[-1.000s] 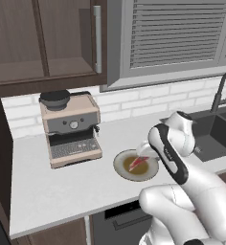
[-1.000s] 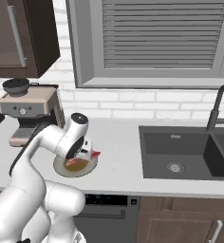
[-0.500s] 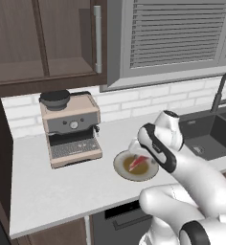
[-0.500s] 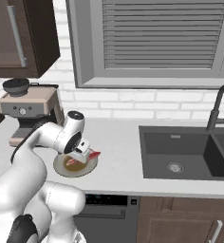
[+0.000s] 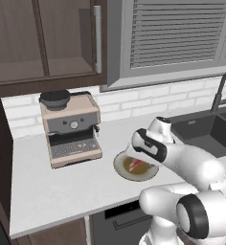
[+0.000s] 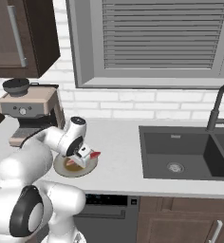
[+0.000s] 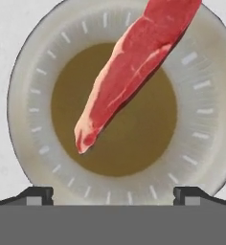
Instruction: Pick up the knife from the drawer and place it on the cutting board. Then place the meat from the plate to the cutting board.
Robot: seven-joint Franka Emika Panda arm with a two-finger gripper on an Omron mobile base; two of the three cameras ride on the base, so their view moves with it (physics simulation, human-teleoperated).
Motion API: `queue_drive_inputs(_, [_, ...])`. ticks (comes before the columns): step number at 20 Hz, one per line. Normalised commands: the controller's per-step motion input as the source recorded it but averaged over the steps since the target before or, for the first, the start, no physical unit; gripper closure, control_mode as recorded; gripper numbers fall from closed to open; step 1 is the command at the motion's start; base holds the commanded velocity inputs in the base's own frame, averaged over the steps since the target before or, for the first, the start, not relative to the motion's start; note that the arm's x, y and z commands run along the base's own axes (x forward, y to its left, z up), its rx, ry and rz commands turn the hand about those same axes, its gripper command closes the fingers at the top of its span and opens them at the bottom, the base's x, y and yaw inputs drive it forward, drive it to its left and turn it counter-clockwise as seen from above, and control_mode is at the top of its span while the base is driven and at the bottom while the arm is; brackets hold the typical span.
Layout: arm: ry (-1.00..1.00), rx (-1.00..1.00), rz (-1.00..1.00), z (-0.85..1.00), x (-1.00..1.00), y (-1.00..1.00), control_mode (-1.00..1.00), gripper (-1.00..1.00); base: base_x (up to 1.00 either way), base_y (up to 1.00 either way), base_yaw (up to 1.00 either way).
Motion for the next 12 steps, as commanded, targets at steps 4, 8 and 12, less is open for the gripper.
queue_drive_inputs(4, [0.12,0.0,-0.06,-0.3,0.5,0.0,-1.0,-1.0,0.0,0.0,0.0])
queue_drive_inputs(8, [0.12,0.0,-0.06,-0.3,0.51,0.0,-1.0,-1.0,0.0,0.0,0.0])
queue_drive_inputs(12, [0.11,0.0,-0.06,-0.28,0.54,0.0,-1.0,-1.0,0.0,0.0,0.0])
